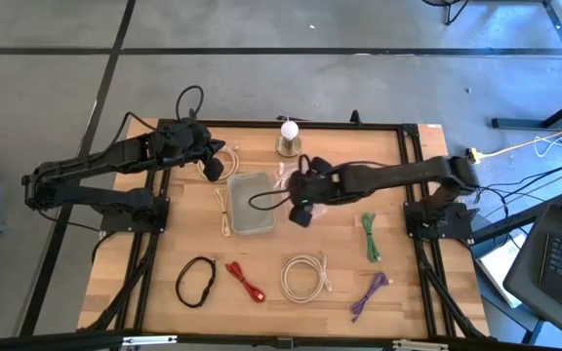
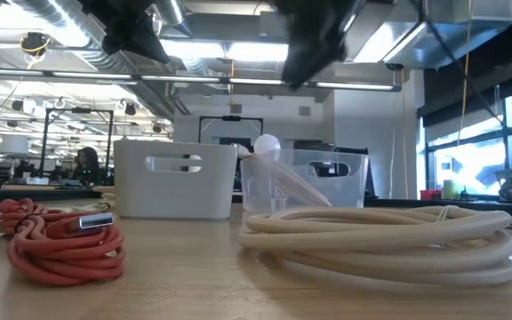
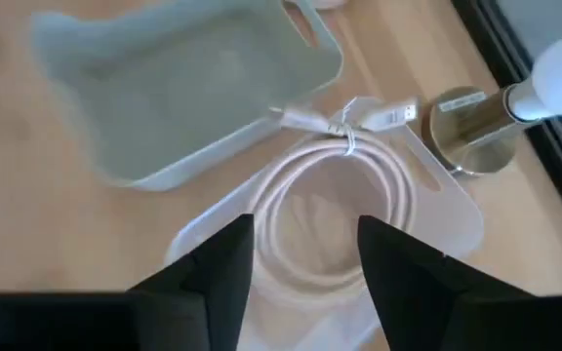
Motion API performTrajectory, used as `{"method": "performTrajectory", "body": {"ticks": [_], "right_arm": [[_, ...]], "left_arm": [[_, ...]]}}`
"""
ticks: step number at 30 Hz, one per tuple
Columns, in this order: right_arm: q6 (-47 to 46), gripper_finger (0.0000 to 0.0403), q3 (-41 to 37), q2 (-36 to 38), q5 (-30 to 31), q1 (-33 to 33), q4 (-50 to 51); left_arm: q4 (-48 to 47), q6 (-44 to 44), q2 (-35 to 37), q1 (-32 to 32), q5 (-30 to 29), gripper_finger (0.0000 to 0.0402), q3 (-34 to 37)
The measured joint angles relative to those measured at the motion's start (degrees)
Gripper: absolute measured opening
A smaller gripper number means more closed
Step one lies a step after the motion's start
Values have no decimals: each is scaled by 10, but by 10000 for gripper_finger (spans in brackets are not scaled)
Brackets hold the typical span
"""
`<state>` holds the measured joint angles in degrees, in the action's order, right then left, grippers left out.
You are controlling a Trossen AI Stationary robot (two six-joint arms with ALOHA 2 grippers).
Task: Pick and place USB-C Cables
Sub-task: Put the top white usb cable into the transparent bin
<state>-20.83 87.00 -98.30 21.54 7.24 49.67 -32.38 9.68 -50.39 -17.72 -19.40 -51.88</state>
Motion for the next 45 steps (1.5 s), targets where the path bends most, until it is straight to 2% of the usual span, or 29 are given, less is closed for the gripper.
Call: {"method": "performTrajectory", "body": {"ticks": [3, 7, 12, 14, 21, 24, 29, 33, 37, 40, 45], "right_arm": [[-20, 177, 0, 53, -55, 14, 8], [-43, 171, 0, 109, -166, 29, 8], [-58, 168, 0, 139, -299, 53, 13], [-57, 168, 0, 140, -320, 67, 17], [-68, 168, 0, 140, -295, 93, 38], [-77, 168, 0, 145, -293, 99, 69], [-77, 168, 0, 148, -239, 109, 102], [-67, 168, 0, 149, -211, 110, 106], [-57, 168, 0, 149, -182, 110, 125], [-57, 168, 0, 149, -156, 110, 141], [-57, 168, 0, 149, -136, 110, 153]], "left_arm": [[0, 0, 0, 0, 0, 4, 0], [0, 0, 0, 0, 0, 4, 0], [0, -4, 0, 0, 1, 4, 0], [0, -4, 0, 0, 1, 4, 0], [-27, -5, 0, 0, 31, 4, 0], [-100, -35, 0, 0, 52, 4, 0], [-244, -71, -21, 0, 106, 12, 0], [-303, -99, -56, 0, 116, 50, 0], [-308, -132, -104, -2, 93, 101, 0], [-308, -169, -150, -9, 102, 131, 0], [-306, -257, -229, -26, 100, 158, 0]]}}
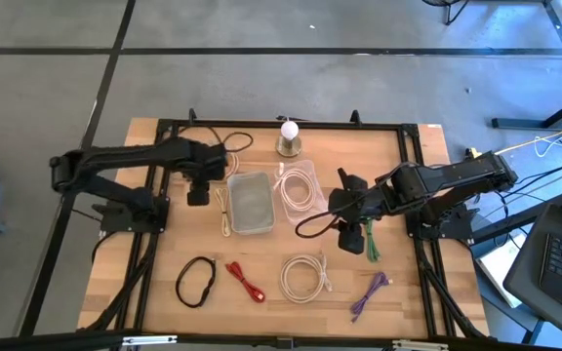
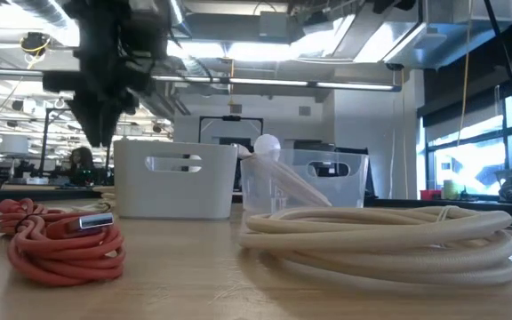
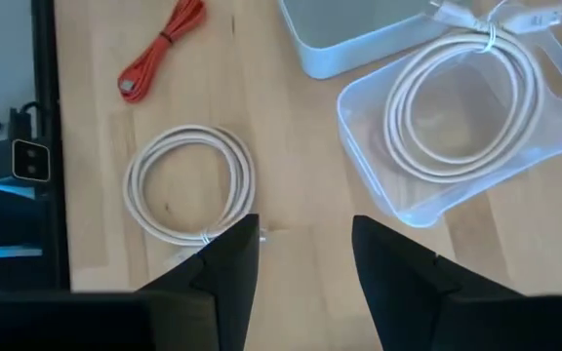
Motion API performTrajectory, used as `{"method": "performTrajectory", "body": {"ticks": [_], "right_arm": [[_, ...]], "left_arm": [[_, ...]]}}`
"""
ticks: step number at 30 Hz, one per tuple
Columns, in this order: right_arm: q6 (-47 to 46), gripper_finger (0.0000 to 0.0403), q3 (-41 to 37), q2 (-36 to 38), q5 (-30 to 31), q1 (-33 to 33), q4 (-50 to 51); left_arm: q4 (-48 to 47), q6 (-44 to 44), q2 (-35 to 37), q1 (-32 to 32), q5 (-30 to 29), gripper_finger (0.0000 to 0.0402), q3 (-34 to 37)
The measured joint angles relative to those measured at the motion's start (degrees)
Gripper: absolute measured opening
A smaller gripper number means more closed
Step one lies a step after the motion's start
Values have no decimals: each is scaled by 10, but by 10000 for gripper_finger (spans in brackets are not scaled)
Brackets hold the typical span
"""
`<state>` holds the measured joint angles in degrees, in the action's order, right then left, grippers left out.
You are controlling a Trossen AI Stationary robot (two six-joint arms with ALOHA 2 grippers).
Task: Pick and place USB-C Cables
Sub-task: Put the top white usb cable into the transparent bin
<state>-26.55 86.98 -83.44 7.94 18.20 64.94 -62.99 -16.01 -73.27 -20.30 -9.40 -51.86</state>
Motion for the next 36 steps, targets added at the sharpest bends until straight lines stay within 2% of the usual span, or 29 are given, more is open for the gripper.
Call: {"method": "performTrajectory", "body": {"ticks": [7, 14, 20, 25, 28, 31, 36], "right_arm": [[-3, 168, 0, 0, 0, 0, 23], [-3, 168, 0, 0, 7, 0, 40], [-5, 168, 0, 0, 18, 0, 61], [-16, 168, 0, 0, 31, 0, 76], [-15, 168, 0, 0, 31, 0, 76], [-7, 168, 0, 0, 35, 0, 75], [0, 168, 0, 0, 47, -2, 73]], "left_arm": [[37, -90, -75, -25, 1, 162, 0], [96, -84, -111, -79, 23, 161, 0], [99, -83, -120, -139, 84, 159, 0], [112, -92, -120, -156, 120, 159, 33], [142, -92, -120, -159, 114, 159, 70], [185, -69, -120, -159, 78, 157, 104], [232, -49, -118, -159, 54, 147, 130]]}}
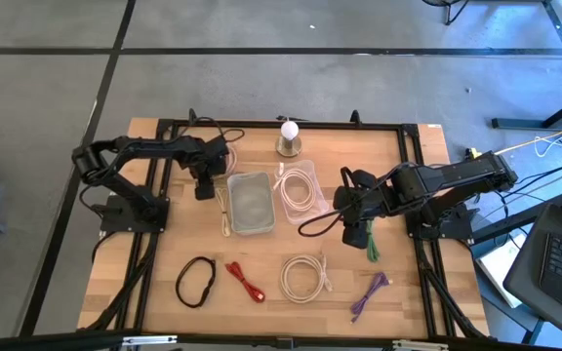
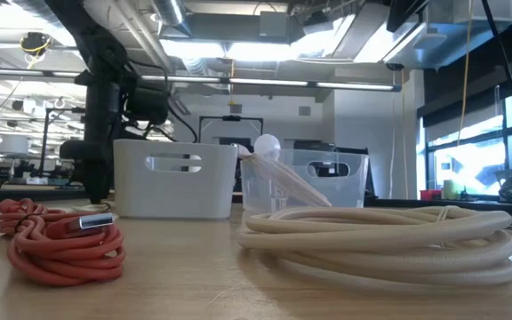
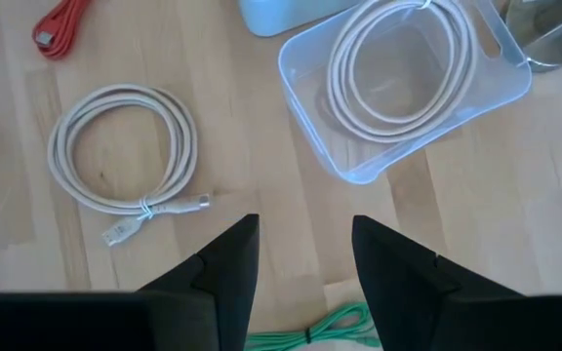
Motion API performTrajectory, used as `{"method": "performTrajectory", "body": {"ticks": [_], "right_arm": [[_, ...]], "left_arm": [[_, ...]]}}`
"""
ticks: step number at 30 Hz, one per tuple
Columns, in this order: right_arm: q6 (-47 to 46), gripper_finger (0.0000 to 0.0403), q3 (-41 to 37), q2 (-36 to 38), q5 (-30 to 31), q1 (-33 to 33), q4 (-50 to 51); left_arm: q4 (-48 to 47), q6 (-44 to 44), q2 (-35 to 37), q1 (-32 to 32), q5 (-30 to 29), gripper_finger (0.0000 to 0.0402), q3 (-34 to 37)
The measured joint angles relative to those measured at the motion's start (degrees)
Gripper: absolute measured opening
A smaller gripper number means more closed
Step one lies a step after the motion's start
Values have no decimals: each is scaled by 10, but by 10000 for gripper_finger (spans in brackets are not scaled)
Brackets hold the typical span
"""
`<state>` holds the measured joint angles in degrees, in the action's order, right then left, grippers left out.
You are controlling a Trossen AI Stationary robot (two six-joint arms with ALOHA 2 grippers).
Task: Pick and place USB-C Cables
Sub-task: Put the top white usb cable into the transparent bin
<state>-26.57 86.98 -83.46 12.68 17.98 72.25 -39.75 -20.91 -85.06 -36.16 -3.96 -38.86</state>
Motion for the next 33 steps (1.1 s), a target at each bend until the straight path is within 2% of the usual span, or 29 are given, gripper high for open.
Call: {"method": "performTrajectory", "body": {"ticks": [5, 8, 11, 13, 14, 22, 27, 33], "right_arm": [[-1, 168, 0, 0, 0, -6, 0], [0, 168, 0, 0, 0, -6, -1], [0, 168, 0, 0, 11, -6, -7], [1, 168, 0, 0, 12, -6, -9], [1, 168, 0, 0, 12, -6, -8], [-1, 168, 0, 0, 12, -6, -8], [0, 168, 0, 0, 13, -6, -8], [0, 168, 0, 0, 13, -6, -9]], "left_arm": [[-12, -13, 13, 3, 12, 131, -2], [-20, -21, 37, 9, -13, 112, -3], [-19, -22, 51, 8, -57, 66, -4], [-19, -17, 56, 8, -64, 23, -4], [-19, -7, 58, 8, -63, 15, -4], [-52, 28, 114, 21, -42, 5, -4], [-70, 35, 193, 32, -39, 4, -16], [-128, 86, 284, 30, -41, 3, -69]]}}
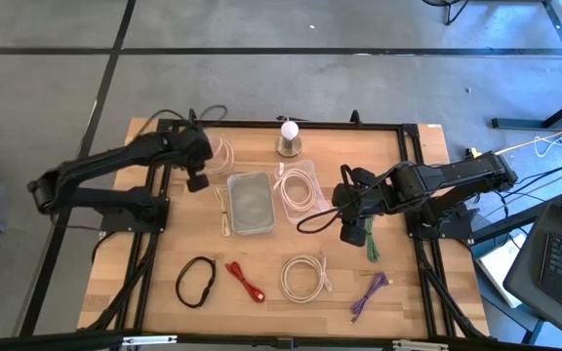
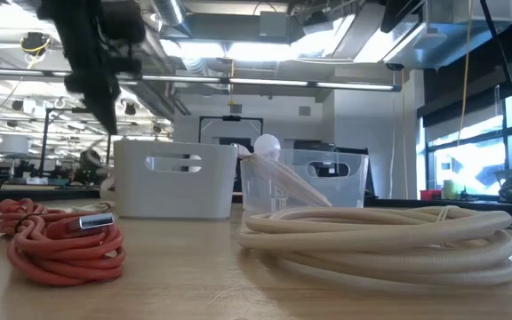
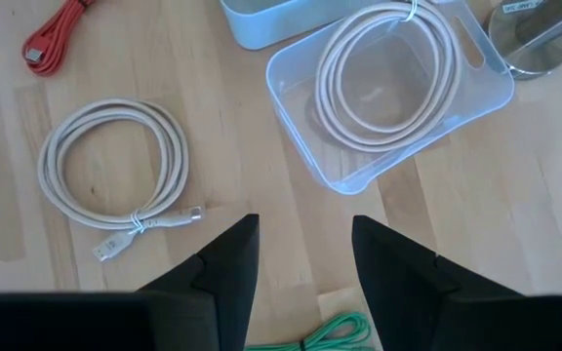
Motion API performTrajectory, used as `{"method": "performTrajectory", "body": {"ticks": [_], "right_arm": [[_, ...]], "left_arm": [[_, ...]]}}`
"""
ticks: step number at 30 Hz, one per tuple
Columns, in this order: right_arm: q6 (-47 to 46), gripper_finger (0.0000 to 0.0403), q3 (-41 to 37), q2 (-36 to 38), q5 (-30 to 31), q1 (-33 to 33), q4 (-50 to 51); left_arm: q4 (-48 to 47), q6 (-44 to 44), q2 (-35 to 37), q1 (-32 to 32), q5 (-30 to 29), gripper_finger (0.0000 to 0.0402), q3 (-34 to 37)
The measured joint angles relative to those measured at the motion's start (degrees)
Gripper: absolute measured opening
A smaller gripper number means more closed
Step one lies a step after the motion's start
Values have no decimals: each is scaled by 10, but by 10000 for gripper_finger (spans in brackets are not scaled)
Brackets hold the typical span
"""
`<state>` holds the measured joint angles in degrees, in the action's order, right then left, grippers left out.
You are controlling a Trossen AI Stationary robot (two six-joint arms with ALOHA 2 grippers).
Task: Pick and place USB-C Cables
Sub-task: Put the top white usb cable into the transparent bin
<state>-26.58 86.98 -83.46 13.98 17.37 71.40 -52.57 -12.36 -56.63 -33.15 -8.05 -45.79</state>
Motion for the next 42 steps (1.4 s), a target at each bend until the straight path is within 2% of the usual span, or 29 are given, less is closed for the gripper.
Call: {"method": "performTrajectory", "body": {"ticks": [8, 11, 14, 20, 25, 34, 38, 42], "right_arm": [[0, 168, 0, 0, 27, 0, -12], [0, 168, 0, 0, 30, 0, -14], [2, 168, 0, 0, 41, 0, -31], [33, 168, 0, 2, 45, -1, -94], [64, 168, 0, 13, 50, -15, -162], [169, 168, 0, 54, 50, -46, -364], [215, 168, 0, 56, 11, -63, -455], [227, 168, 0, 56, -14, -77, -482]], "left_arm": [[-6, 94, 116, 3, 9, 3, -61], [20, 129, 153, 3, 44, 3, -82], [89, 166, 187, 4, 104, 3, -91], [299, 225, 225, 26, 222, 3, -92], [431, 235, 216, 66, 272, 3, -93], [549, 195, 135, 136, 273, 3, -93], [603, 186, 83, 158, 283, 3, -92], [625, 195, 42, 168, 298, 3, -92]]}}
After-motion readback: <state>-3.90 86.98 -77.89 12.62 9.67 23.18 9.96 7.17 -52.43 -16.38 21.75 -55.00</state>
